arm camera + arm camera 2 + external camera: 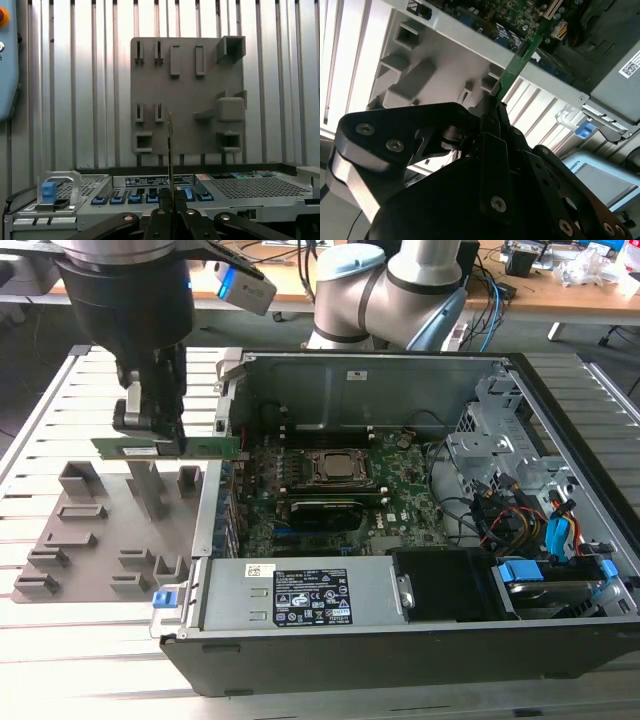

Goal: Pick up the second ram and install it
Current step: 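Pick up the second ram and move it above second insertion slot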

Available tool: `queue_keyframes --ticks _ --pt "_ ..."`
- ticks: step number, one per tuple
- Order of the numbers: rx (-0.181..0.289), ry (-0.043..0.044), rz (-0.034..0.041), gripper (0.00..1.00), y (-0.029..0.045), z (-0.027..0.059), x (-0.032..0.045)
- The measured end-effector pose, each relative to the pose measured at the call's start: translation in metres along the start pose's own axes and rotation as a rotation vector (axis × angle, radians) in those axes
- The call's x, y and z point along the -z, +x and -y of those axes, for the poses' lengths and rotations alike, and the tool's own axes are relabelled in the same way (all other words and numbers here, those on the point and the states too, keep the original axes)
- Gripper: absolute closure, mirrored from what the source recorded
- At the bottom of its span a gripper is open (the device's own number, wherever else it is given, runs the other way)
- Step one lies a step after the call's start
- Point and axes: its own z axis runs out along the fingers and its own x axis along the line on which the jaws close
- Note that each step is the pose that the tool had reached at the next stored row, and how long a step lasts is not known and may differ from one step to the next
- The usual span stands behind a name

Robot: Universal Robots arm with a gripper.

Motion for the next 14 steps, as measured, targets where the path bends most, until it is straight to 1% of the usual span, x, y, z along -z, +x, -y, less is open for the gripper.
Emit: queue_keyframes --ticks 2,3,5,8,10,14 --pt "0.000 -0.0001 -0.0001 0.86 -0.0002 0.0049 0.0002" --pt "0.000 -0.0002 0.0000 0.86 -0.0003 0.0099 0.0004" --pt "0.000 -0.0004 0.0000 0.86 -0.0006 0.0160 0.0007" --pt "0.000 -0.0005 -0.0001 0.86 -0.0009 0.0288 0.0013" --pt "0.000 -0.0007 0.0000 0.86 -0.0012 0.0359 0.0016" --pt "0.000 -0.0011 0.0001 0.86 -0.0018 0.0549 0.0024"
